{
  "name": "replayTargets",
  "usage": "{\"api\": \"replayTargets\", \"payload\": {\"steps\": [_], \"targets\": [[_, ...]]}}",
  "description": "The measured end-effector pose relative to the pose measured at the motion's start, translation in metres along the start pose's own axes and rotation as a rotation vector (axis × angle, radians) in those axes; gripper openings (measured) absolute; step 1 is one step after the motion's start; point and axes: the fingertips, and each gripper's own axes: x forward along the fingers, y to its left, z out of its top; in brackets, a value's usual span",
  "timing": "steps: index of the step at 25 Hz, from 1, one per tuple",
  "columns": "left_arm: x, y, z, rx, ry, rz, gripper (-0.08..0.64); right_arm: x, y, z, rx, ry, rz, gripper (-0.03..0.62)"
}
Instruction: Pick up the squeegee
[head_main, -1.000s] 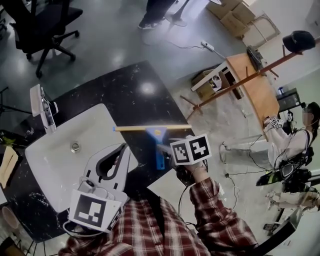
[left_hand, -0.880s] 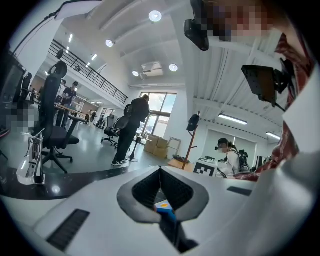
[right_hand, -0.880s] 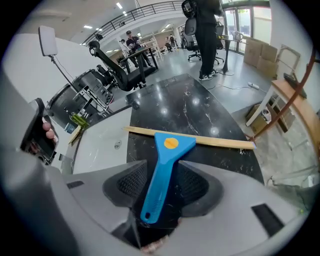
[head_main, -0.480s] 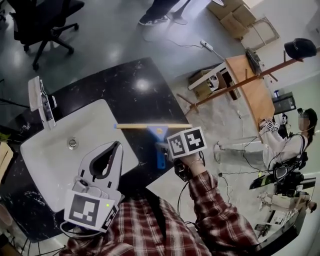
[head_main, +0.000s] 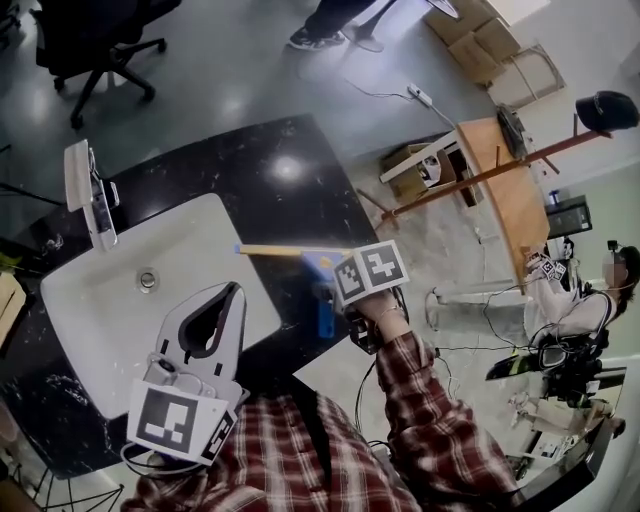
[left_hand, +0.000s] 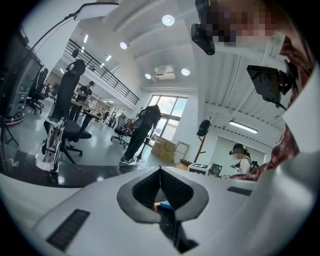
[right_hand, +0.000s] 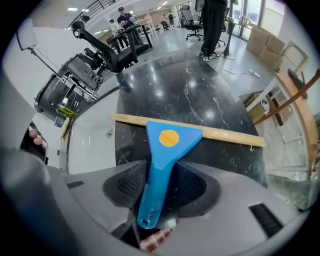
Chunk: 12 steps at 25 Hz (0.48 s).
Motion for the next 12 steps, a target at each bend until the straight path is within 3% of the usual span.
{"api": "replayTargets", "payload": {"steps": [7,12], "targets": [[-0.0004,0.0003,-0.0005,-0.012,-0.006,0.018,0.011,0.0066,-0.0002,-0.0022,-0.046,0.013,-0.079,0.186],[0.0001,-0.0076,-0.0005,0.001,-0.001,0.009,0.011,0.0038,-0.0047,-0.0031,-0.016,-0.038,-0.051,0.148]]}}
